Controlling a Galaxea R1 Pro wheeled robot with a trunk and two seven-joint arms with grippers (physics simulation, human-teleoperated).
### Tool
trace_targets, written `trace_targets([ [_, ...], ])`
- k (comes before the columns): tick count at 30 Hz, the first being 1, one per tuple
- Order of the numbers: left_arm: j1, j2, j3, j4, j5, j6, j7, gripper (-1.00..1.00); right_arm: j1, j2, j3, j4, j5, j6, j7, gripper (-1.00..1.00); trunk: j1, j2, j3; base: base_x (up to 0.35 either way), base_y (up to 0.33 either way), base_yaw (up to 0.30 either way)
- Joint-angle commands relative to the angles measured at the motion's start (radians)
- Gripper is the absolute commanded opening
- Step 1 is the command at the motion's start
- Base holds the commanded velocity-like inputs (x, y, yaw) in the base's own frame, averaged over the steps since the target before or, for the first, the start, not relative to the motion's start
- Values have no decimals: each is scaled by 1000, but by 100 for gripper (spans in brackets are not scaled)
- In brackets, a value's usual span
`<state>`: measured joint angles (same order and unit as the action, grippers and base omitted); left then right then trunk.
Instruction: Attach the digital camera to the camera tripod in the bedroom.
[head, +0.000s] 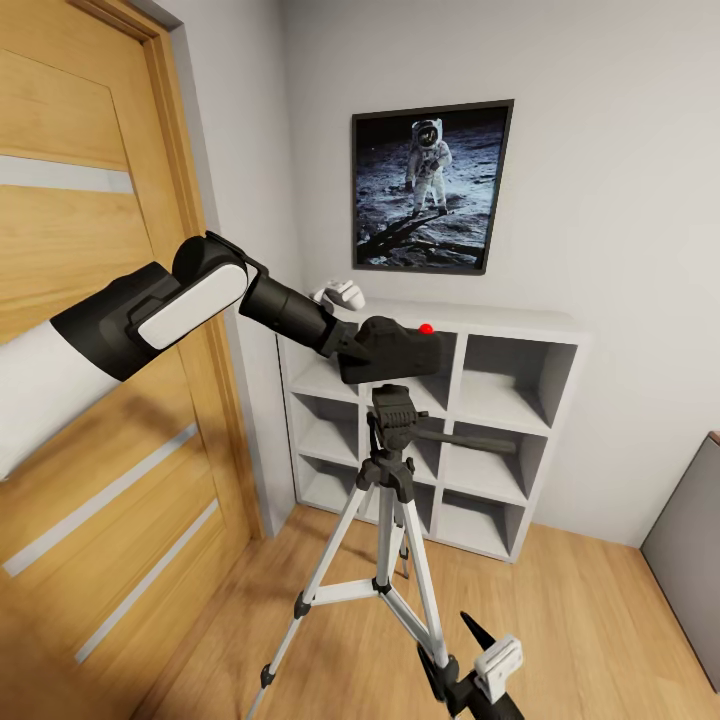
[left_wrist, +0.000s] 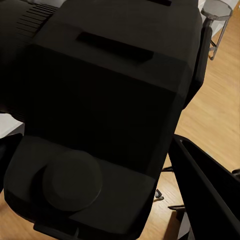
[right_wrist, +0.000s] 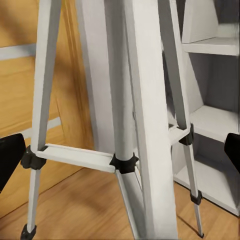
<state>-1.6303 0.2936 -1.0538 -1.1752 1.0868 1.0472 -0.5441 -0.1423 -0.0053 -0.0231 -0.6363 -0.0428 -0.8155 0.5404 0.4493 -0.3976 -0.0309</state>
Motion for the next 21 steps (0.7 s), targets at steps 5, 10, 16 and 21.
trace_targets([
  [5, -2, 0, -2, 0, -4, 0, -7, -100, -8, 17, -1, -2, -1, 0, -3, 100, 1, -2, -2, 0, 0, 0],
  [10, -2, -1, -2, 0, -5, 0, -7, -100, -30, 25, 1, -3, 1, 9, -7, 100, 1, -2, -2, 0, 0, 0],
  [16, -2, -2, -2, -1, -5, 0, -7, -100, -65, 28, 5, -3, 1, 112, -14, 100, 1, -2, -2, 0, 0, 0],
  [21, -2, -2, -2, -1, -5, 0, -7, -100, -88, 28, 6, -3, 1, 157, -30, 100, 1, -2, -2, 0, 0, 0],
])
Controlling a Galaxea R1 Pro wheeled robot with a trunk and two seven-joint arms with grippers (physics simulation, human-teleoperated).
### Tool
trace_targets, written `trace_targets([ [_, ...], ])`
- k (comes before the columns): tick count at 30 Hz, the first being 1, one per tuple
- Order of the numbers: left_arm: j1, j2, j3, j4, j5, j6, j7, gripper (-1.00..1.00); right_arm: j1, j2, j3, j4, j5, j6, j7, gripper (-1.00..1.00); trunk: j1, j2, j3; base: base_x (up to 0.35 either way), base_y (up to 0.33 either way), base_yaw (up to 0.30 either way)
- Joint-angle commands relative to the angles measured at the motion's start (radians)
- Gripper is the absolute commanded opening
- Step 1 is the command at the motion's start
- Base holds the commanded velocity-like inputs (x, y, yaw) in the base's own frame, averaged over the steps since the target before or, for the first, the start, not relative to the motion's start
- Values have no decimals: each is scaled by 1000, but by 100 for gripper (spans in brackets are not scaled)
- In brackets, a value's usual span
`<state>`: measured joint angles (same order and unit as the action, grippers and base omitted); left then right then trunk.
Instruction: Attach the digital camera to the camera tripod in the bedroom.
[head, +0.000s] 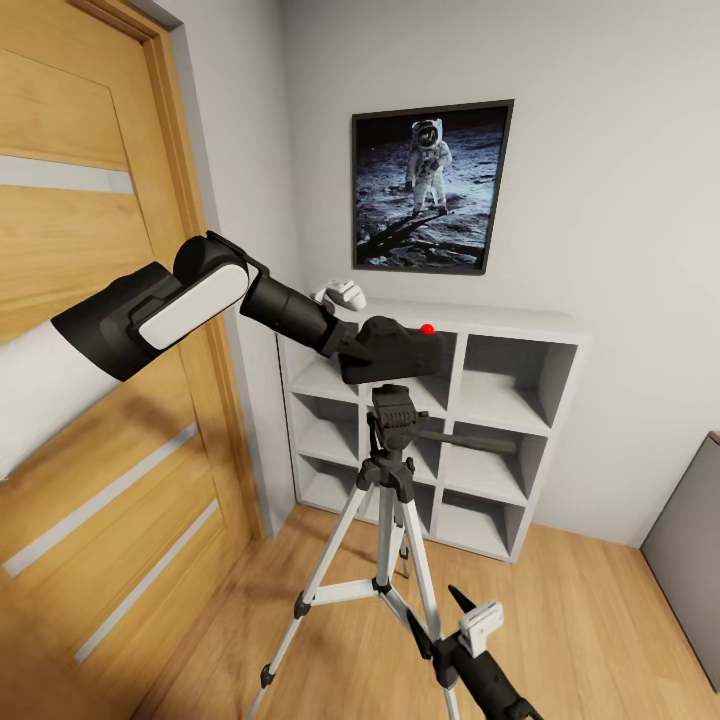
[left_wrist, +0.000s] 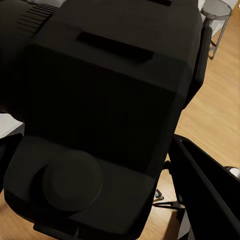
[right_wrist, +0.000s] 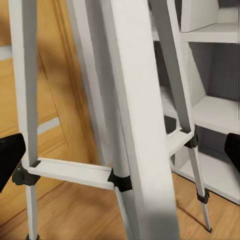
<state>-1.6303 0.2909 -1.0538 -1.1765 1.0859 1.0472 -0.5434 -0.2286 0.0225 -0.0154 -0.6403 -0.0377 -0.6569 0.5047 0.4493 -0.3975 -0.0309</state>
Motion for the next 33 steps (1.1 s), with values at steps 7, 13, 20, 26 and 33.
trace_targets([
  [7, -2, 0, -2, 0, -4, 0, -8, -100, -22, 2, 1, 1, -4, 26, -15, 100, 1, -2, -2, 0, 0, 0],
  [13, -2, -1, -2, 0, -4, 0, -8, -100, -41, 3, 2, 1, -4, 70, -19, 100, 1, -2, -2, 0, 0, 0],
  [20, -2, -2, -2, 0, -4, 0, -9, -100, -73, 7, 3, 1, -4, 138, -29, 100, 1, -2, -2, 0, 0, 0],
  [26, -2, -3, -2, 0, -4, 0, -9, -100, -82, 16, 32, 1, -3, 180, -55, 100, 1, -2, -2, 0, 0, 0],
  [33, -2, -3, -1, 0, -4, 0, -9, -100, -85, 22, 97, 1, -2, 195, -90, 100, 1, -2, -2, 0, 0, 0],
])
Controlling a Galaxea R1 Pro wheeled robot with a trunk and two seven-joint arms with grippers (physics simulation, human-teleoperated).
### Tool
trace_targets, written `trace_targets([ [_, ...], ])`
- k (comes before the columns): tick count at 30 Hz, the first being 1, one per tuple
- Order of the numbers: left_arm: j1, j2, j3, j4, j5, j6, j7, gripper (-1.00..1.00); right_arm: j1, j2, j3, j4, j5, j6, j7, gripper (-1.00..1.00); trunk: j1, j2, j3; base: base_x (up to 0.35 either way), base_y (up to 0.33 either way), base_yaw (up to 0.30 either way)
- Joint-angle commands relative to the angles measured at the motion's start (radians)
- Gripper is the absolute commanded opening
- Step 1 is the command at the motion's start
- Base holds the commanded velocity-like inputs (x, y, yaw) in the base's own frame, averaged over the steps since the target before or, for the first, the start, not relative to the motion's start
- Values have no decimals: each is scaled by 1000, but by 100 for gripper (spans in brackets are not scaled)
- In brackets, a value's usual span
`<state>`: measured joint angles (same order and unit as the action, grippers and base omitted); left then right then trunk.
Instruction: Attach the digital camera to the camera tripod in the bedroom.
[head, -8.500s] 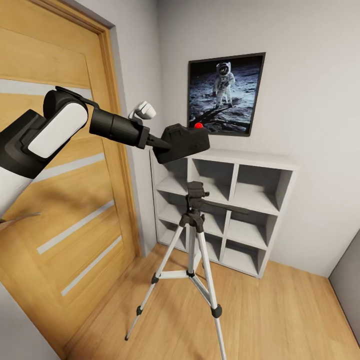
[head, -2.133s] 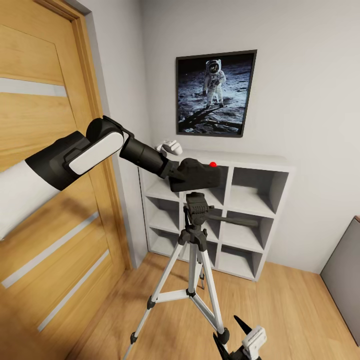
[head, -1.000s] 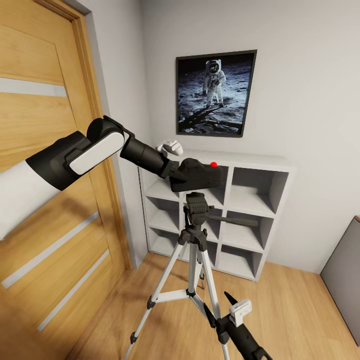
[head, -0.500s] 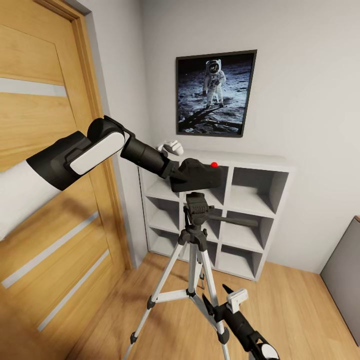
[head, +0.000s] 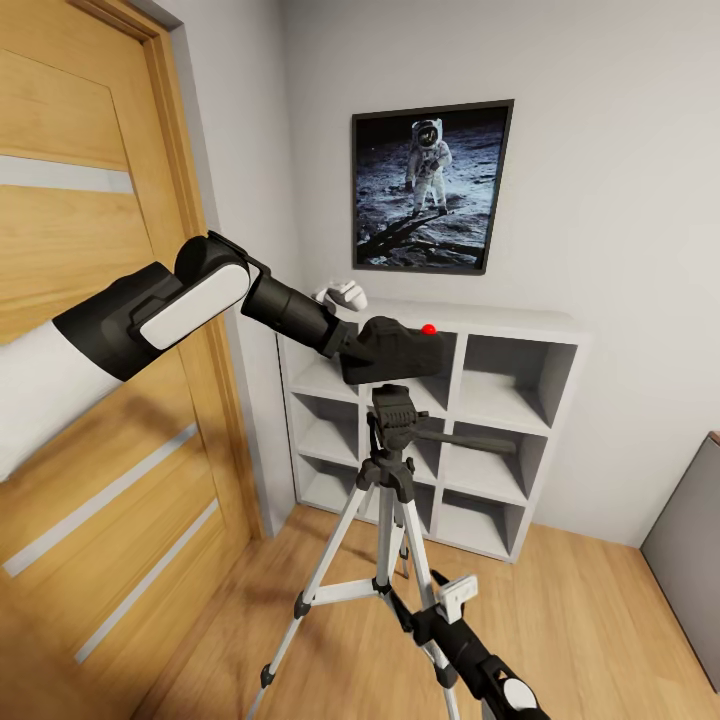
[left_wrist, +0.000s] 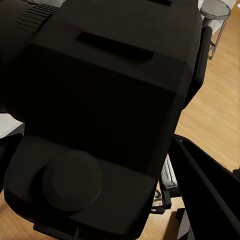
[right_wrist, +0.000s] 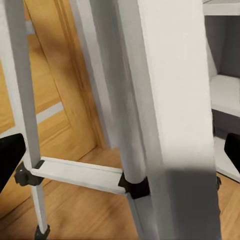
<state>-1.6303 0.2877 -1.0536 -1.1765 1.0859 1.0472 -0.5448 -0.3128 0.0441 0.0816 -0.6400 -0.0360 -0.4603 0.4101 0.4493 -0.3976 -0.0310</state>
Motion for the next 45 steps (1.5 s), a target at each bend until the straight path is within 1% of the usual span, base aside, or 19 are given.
trace_targets([
  [1, -2, 1, -1, 0, -4, 0, -7, -100, -1, 0, 7, 1, -4, -2, 0, 100, 1, -2, -2, 0, 0, 0],
  [4, -2, 1, -1, 0, -4, 0, -7, -100, -2, 2, 42, 3, -4, 0, -19, 100, 1, -2, -2, 0, 0, 0],
  [7, -2, 1, -2, 0, -4, 0, -7, -100, -2, 2, 56, 5, -5, -1, -24, 100, 1, -2, -2, 0, 0, 0],
  [36, -2, 2, -2, 0, -4, 0, -7, -100, -2, 2, 65, 6, -5, -2, -27, 100, 1, -2, -2, 0, 0, 0],
  [37, -2, 2, -2, 0, -4, 0, -7, -100, -2, 2, 65, 6, -5, -2, -27, -100, 1, -2, -2, 0, 0, 0],
  [45, -2, 2, -2, 0, -4, 0, -7, -100, -2, 2, 66, 7, -5, -3, -27, -100, 1, -2, -2, 0, 0, 0],
])
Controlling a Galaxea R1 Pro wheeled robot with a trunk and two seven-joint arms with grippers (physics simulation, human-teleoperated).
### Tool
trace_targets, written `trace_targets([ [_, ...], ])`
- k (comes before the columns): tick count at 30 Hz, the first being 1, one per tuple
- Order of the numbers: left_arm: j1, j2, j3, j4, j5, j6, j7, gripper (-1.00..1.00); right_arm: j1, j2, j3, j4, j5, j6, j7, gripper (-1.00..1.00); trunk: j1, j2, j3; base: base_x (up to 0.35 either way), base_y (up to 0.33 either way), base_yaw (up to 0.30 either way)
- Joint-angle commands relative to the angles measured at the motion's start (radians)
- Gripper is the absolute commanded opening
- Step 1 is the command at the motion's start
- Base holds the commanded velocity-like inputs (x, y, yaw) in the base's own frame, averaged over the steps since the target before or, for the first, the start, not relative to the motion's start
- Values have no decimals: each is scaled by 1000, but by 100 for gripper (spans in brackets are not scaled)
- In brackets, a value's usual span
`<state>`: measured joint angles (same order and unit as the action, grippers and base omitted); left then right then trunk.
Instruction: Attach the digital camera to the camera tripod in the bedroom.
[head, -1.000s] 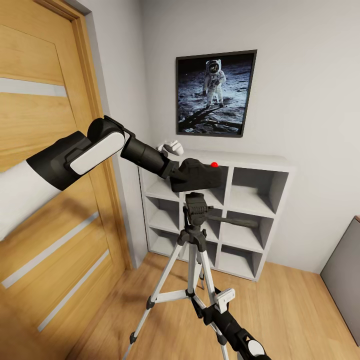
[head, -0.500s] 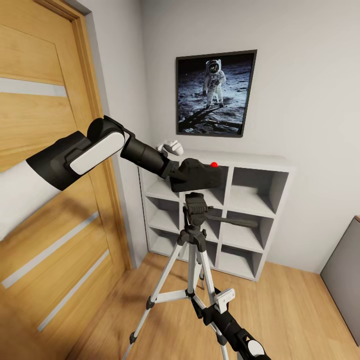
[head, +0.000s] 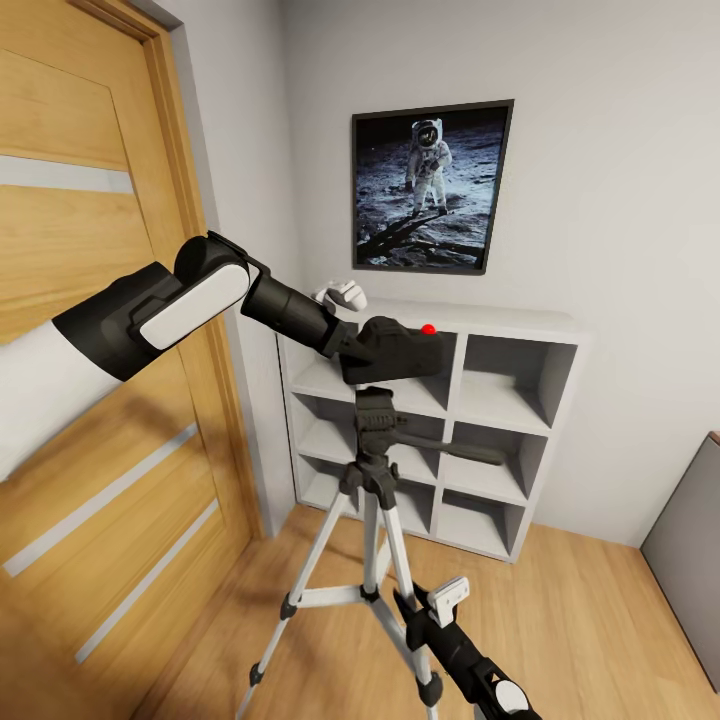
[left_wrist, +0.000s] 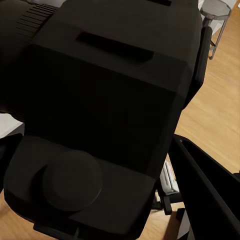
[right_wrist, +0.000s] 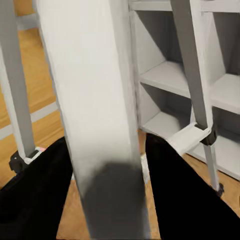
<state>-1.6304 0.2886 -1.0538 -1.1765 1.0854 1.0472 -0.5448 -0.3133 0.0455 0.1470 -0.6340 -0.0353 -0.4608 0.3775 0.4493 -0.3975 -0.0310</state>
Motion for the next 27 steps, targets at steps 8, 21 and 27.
trace_targets([
  [8, -2, 1, -2, 0, -4, 0, -7, -100, -1, 0, 0, 1, -6, -3, 4, -100, 1, -3, -2, 0, 0, 0],
  [21, -1, 9, -4, 0, -4, 0, -9, -100, -1, 0, 2, 1, -6, -4, -13, -100, 1, -3, -2, 0, 0, 0],
  [27, 0, 16, -20, 1, -4, 0, -9, -100, -1, -1, 3, 2, -5, -5, -15, -100, 1, -3, -2, 0, 0, 0],
])
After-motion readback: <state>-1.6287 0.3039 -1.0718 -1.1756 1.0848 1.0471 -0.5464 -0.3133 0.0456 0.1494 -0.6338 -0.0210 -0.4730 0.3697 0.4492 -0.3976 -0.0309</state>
